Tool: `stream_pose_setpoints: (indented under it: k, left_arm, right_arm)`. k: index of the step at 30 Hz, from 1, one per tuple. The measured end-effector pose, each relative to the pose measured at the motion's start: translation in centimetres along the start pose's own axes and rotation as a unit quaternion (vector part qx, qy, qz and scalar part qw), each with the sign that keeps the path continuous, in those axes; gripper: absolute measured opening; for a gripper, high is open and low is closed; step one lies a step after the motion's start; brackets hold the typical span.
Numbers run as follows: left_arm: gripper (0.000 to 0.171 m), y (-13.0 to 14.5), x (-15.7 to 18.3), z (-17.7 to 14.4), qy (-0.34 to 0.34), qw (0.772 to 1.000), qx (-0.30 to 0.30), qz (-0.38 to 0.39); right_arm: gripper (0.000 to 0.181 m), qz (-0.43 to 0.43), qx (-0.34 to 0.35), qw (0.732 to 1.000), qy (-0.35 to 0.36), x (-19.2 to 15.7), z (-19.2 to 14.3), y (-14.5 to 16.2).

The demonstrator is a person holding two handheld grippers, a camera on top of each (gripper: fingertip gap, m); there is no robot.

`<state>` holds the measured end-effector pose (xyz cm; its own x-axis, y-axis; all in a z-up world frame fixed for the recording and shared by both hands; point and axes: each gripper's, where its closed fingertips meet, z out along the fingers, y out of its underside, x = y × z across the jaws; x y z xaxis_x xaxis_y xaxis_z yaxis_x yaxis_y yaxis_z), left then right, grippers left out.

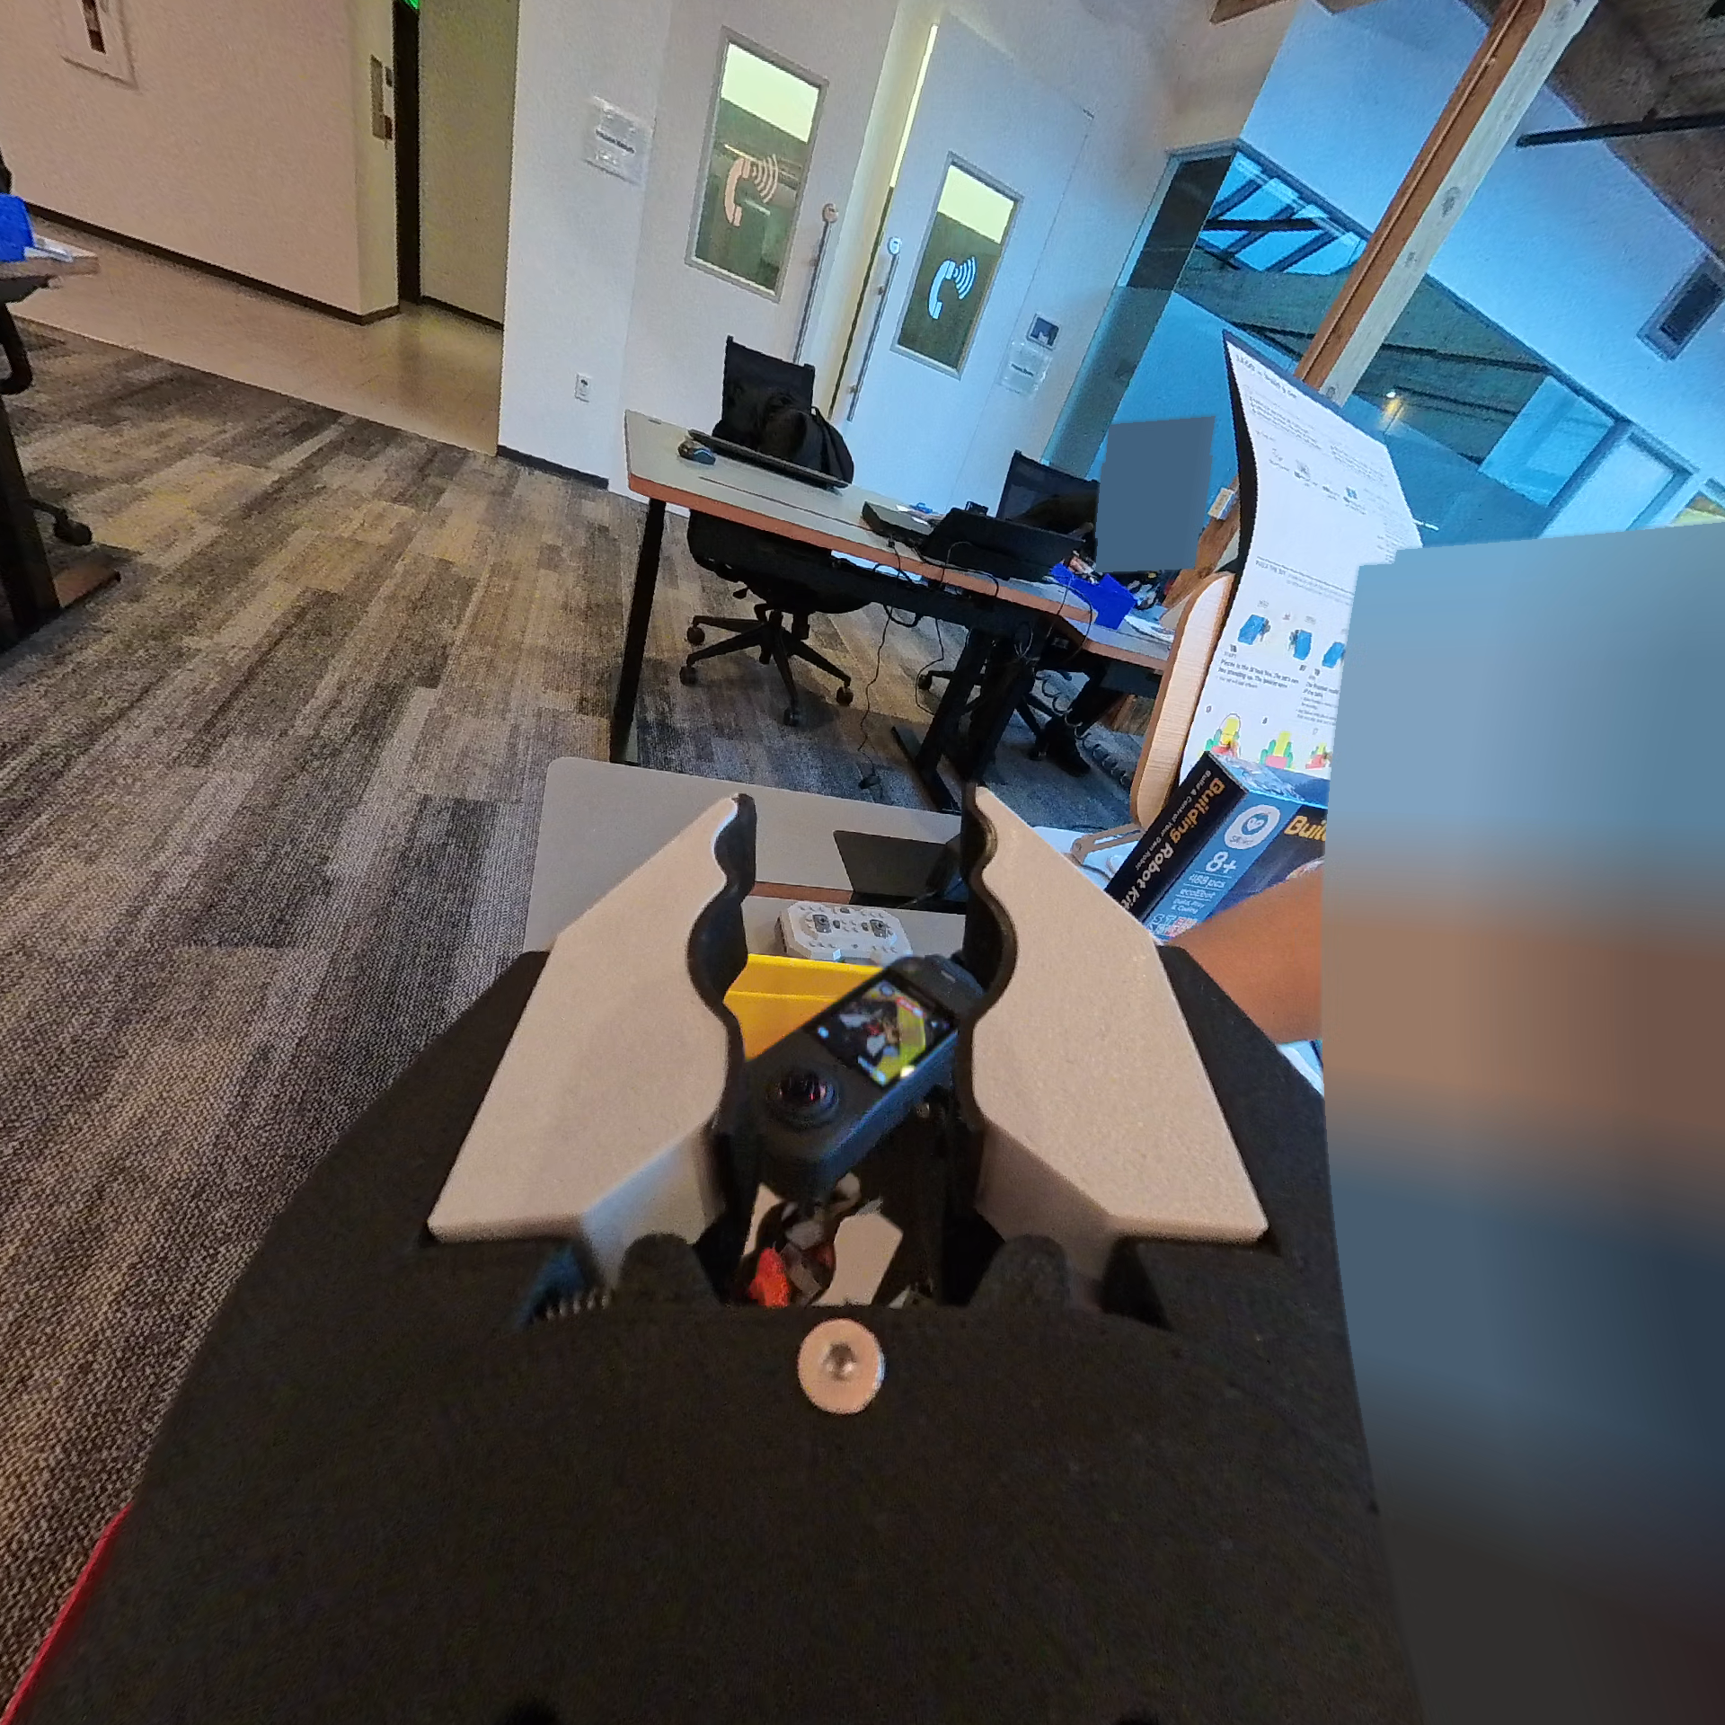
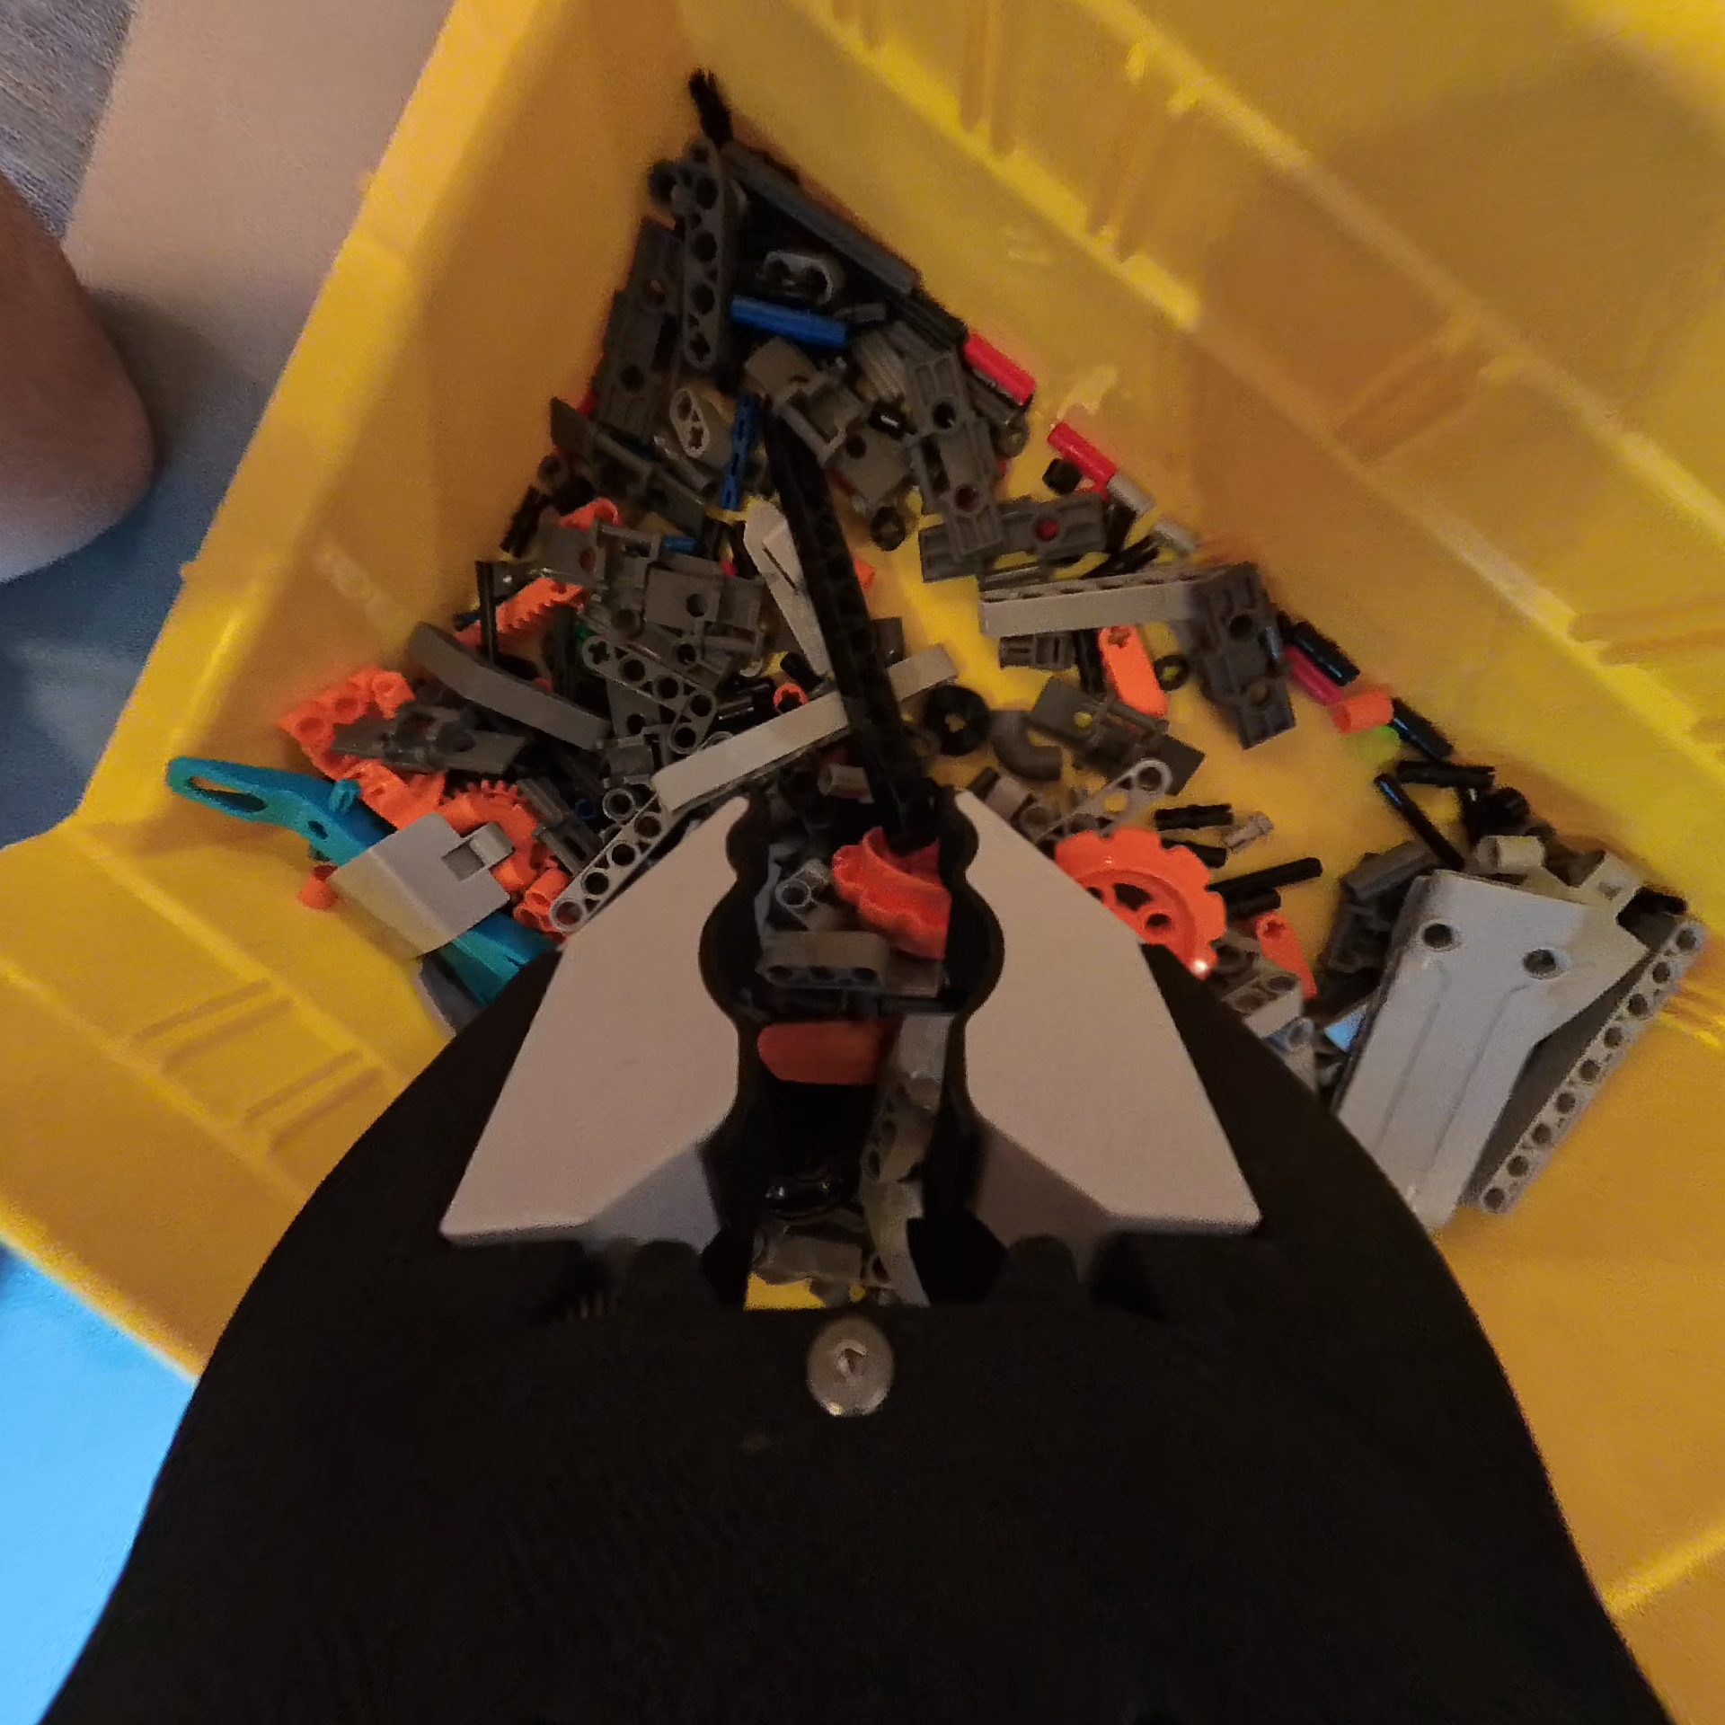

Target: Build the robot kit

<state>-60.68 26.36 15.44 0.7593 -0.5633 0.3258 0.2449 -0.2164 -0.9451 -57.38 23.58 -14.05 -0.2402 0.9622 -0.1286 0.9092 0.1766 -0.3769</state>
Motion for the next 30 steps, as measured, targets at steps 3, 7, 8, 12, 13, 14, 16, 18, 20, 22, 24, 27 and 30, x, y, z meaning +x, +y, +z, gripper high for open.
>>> stream_pose_setpoints:
  k: [3,7,8,12,13,14,16,18,20,22,24,27,30]
  left_arm:
    - [0.042,0.0,0.0,0.0,-0.001,1.000,0.001,0.001]
    - [0.041,-0.1,0.0,0.0,-0.001,1.000,0.001,0.001]
    - [0.041,-0.1,0.1,0.0,-0.001,1.000,0.001,0.002]
    - [0.042,0.1,0.2,0.3,0.000,1.000,-0.003,0.004]
    - [0.042,0.2,0.2,0.4,0.001,1.000,-0.006,0.004]
    - [0.042,0.2,0.3,0.4,0.001,1.000,-0.008,0.005]
    - [0.042,0.2,0.3,0.4,0.000,1.000,-0.007,0.006]
    - [0.041,0.1,0.4,0.3,0.001,1.000,-0.004,0.006]
    - [0.041,0.0,0.3,0.2,0.000,1.000,-0.002,0.006]
    - [0.042,0.1,0.2,0.2,0.002,1.000,-0.003,0.002]
    - [0.042,0.0,0.1,0.1,0.001,1.000,0.000,0.000]
    - [0.042,-0.1,0.2,0.0,0.003,1.000,0.001,0.002]
    - [0.042,0.0,0.2,0.0,0.004,1.000,-0.002,0.002]
  right_arm:
    - [0.039,-0.008,0.046,0.999,0.006,2.0,-1.6,-1.1]
    - [0.039,-0.017,0.005,0.985,0.174,10.6,-3.7,0.9]
    - [0.039,-0.010,-0.011,0.983,0.185,11.6,-3.7,1.6]
    - [0.043,0.002,-0.033,0.981,0.193,12.2,-3.0,1.2]
    - [0.043,-0.002,-0.051,0.979,0.196,12.2,-2.7,1.3]
    - [0.043,-0.003,-0.077,0.974,0.211,12.5,-2.5,1.8]
    - [0.045,0.003,-0.132,0.964,0.230,13.0,-2.1,3.1]
    - [0.038,0.008,-0.135,0.960,0.247,13.0,-2.2,2.9]
    - [0.035,-0.011,-0.137,0.953,0.272,13.1,-2.8,2.5]
    - [0.024,0.001,-0.107,0.959,0.262,12.0,-2.8,1.6]
    - [0.024,0.034,-0.098,0.965,0.240,11.2,-2.3,1.7]
    - [0.024,0.018,-0.098,0.975,0.197,10.0,-1.3,2.0]
    - [0.025,0.026,-0.114,0.975,0.189,9.6,-1.5,2.8]
